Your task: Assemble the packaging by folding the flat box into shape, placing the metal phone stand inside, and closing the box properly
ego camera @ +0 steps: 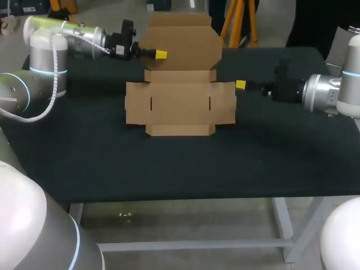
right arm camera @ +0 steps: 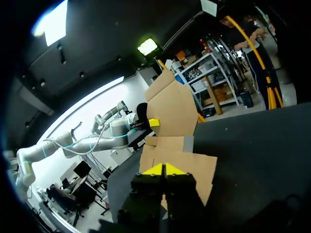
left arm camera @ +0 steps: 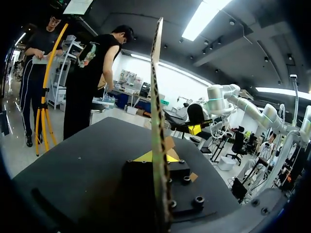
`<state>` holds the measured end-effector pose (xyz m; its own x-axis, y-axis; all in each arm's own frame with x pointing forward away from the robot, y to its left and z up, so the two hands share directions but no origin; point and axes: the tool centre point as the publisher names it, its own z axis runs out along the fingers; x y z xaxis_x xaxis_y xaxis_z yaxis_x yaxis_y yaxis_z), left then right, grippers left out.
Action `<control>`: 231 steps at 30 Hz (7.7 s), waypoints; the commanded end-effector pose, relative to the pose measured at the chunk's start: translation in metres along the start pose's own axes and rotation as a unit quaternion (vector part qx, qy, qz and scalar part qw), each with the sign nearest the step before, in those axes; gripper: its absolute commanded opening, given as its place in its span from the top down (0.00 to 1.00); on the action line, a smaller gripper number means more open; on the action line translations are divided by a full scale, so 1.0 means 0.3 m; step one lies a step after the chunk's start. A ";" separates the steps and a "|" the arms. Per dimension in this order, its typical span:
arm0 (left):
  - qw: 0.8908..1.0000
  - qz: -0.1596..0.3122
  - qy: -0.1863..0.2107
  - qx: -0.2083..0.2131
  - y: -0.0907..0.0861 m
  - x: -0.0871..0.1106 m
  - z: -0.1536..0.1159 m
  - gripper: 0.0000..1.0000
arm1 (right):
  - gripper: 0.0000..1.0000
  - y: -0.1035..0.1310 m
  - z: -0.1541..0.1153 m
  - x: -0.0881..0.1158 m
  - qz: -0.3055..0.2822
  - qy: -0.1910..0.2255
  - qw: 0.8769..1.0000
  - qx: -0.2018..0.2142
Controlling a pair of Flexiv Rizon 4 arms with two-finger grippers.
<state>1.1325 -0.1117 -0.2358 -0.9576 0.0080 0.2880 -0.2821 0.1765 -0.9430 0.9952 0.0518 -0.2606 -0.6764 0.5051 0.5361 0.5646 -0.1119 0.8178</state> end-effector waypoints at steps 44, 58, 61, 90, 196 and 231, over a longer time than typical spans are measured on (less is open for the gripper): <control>0.997 0.040 -0.057 0.039 -0.023 0.133 0.028 1.00 | 1.00 -0.216 0.077 0.127 -0.115 -0.037 0.992 0.022; 0.992 0.060 -0.109 0.024 -0.096 0.284 0.063 1.00 | 1.00 -0.315 0.125 0.163 -0.133 -0.030 0.991 0.016; 0.991 0.066 -0.118 0.025 -0.108 0.315 0.064 1.00 | 1.00 -0.320 0.111 0.175 -0.136 -0.027 0.990 0.015; 0.985 0.067 -0.153 0.032 -0.204 0.537 0.115 1.00 | 1.00 -0.404 0.014 0.239 -0.158 -0.023 0.987 -0.001; 0.999 0.027 -0.038 0.024 -0.067 0.385 0.059 1.00 | 1.00 -0.629 0.309 0.233 -0.199 -0.084 0.976 -0.019; 0.998 0.046 -0.036 0.017 -0.026 0.388 0.069 1.00 | 1.00 -0.618 0.431 0.132 -0.179 -0.159 0.971 -0.004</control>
<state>1.0218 -0.1333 -0.1964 -0.9806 -0.0541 0.1882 -0.1942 0.1449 -0.9702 0.9226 0.1960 -0.4179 -0.6990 0.6984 0.1537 0.3110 0.1034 0.9448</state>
